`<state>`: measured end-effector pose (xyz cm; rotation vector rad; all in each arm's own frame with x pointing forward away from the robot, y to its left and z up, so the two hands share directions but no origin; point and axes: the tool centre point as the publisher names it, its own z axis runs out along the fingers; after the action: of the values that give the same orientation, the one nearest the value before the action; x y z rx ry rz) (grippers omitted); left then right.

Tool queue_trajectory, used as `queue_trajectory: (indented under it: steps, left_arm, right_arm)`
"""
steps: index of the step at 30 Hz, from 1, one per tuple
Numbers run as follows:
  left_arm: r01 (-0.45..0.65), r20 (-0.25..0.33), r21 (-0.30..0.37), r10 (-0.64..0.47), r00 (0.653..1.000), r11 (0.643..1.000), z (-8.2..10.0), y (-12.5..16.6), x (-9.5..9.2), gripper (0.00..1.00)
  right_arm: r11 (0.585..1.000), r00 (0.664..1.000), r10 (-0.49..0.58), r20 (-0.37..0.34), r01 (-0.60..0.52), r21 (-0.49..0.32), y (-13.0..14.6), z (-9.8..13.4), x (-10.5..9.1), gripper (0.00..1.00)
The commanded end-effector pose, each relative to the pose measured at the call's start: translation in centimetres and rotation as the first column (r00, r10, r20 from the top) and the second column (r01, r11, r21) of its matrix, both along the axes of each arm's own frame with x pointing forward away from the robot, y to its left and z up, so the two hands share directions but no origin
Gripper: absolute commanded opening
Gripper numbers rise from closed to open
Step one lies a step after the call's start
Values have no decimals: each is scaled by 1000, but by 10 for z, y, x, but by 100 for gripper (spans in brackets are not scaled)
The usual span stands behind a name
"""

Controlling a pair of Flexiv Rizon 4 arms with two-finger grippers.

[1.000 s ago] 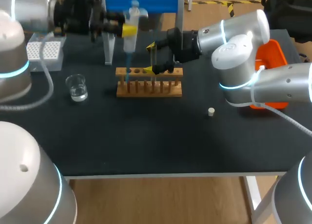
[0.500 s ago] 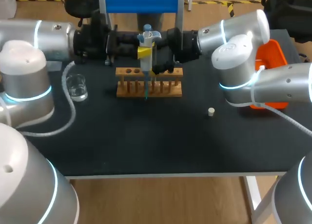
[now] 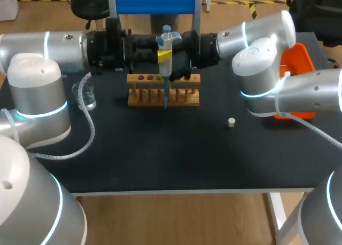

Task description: Invert the test tube, pick up the pipette, mount the tip to pipette, aspirate from beaker and dispense into the tube, eject the tip, return the pipette, and cap with the stopper.

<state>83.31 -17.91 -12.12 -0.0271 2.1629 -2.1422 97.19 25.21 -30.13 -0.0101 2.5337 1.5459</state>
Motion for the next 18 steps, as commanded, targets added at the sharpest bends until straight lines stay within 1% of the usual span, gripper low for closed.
queue_trajectory:
  steps: [1, 18]
  left_arm:
    - [-11, 1, -8, 11, 1000, 1000, -1, 0, -4, 0]
    - [6, -17, -3, -6, 1000, 1000, -3, 1, -2, 0]
  right_arm:
    - [1000, 1000, 1, -1, -1, 0, 0, 0, 1, 100]
    - [1000, 1000, 1, -1, -1, 0, 0, 0, 1, 100]
